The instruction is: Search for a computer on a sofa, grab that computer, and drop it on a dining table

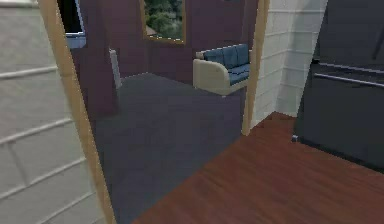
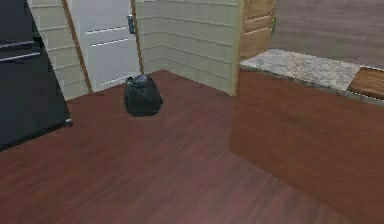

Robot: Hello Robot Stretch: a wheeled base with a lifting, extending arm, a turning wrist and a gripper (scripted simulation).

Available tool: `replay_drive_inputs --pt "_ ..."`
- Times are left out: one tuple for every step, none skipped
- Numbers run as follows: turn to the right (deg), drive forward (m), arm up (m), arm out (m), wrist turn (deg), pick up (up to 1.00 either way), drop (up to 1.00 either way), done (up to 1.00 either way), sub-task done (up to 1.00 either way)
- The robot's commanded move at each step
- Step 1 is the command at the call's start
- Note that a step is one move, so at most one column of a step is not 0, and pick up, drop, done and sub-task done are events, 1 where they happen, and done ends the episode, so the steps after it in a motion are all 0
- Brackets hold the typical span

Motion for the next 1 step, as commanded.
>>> replay_drive_inputs --pt "9.0 0.0 0.0 0.0 0.0 0.0 0.0 0.0 0.0"
